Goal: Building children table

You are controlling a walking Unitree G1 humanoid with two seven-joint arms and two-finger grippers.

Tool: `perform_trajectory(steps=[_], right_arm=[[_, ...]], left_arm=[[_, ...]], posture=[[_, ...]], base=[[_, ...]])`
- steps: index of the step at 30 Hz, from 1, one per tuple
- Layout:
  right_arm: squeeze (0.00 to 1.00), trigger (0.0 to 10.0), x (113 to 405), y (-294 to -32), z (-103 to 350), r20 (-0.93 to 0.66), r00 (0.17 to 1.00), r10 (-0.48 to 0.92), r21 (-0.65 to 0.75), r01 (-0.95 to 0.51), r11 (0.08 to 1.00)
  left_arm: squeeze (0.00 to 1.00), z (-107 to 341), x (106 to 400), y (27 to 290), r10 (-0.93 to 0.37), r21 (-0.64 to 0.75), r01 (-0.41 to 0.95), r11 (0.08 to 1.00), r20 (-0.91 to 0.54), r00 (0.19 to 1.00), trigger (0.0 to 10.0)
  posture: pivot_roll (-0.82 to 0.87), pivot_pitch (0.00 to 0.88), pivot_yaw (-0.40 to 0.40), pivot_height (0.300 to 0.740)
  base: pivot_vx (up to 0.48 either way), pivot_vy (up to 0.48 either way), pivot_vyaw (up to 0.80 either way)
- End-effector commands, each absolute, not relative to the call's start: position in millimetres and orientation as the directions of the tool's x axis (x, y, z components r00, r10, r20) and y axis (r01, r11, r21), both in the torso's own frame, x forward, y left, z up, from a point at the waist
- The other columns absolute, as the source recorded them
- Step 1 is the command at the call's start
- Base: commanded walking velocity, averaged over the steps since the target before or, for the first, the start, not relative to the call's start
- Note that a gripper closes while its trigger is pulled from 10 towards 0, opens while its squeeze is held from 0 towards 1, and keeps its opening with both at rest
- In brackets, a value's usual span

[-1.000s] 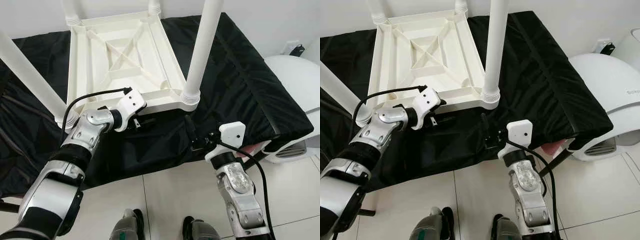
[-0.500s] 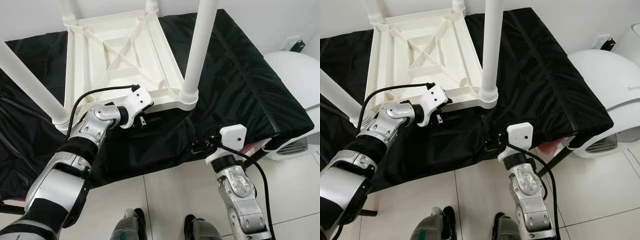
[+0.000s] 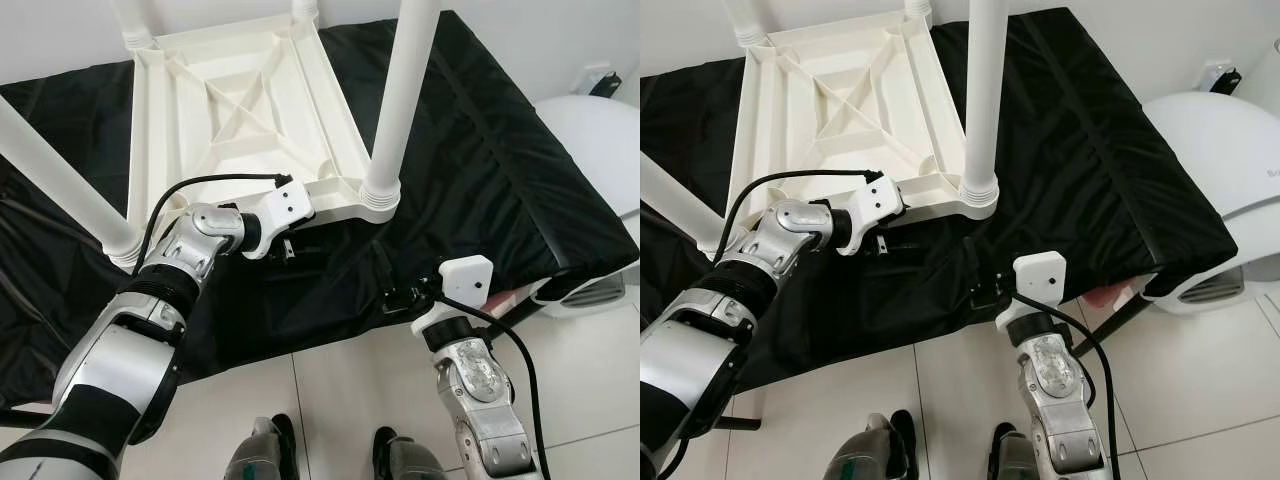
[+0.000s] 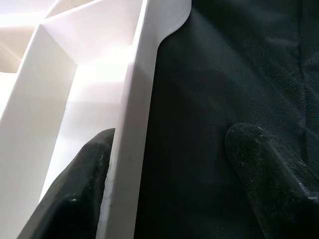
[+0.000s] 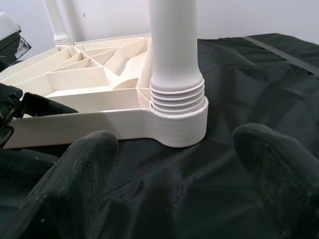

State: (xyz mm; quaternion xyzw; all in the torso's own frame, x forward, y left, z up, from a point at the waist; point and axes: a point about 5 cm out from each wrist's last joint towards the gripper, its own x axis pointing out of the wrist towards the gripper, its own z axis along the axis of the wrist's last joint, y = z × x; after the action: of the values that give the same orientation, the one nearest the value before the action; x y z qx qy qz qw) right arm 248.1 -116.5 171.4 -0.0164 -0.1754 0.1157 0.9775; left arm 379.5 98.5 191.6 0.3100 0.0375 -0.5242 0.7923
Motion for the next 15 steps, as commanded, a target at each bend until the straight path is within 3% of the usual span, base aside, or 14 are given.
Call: perform_trajectory(steps=[1,15], right_arm=[[0.0,10.0,245.1,-113.6,168.0,0.321,0.918,0.232,-0.061,-0.225,0.973],[0.0,10.0,241.1,-110.6,167.0,0.316,0.923,0.219,-0.055,-0.213,0.976]], left_arm=[[0.0,177.2,374.1,101.2,-0.801,0.404,0.898,0.176,-0.471,0.369,10.0],[0.0,176.7,375.6,108.2,-0.786,0.371,0.915,0.156,-0.515,0.343,10.0]], posture=[[-0.05,0.256,0.118,0.74],[-0.05,0.271,0.137,0.74]], base=[[0.0,0.0,0.0],[0.0,0.0,0.0]])
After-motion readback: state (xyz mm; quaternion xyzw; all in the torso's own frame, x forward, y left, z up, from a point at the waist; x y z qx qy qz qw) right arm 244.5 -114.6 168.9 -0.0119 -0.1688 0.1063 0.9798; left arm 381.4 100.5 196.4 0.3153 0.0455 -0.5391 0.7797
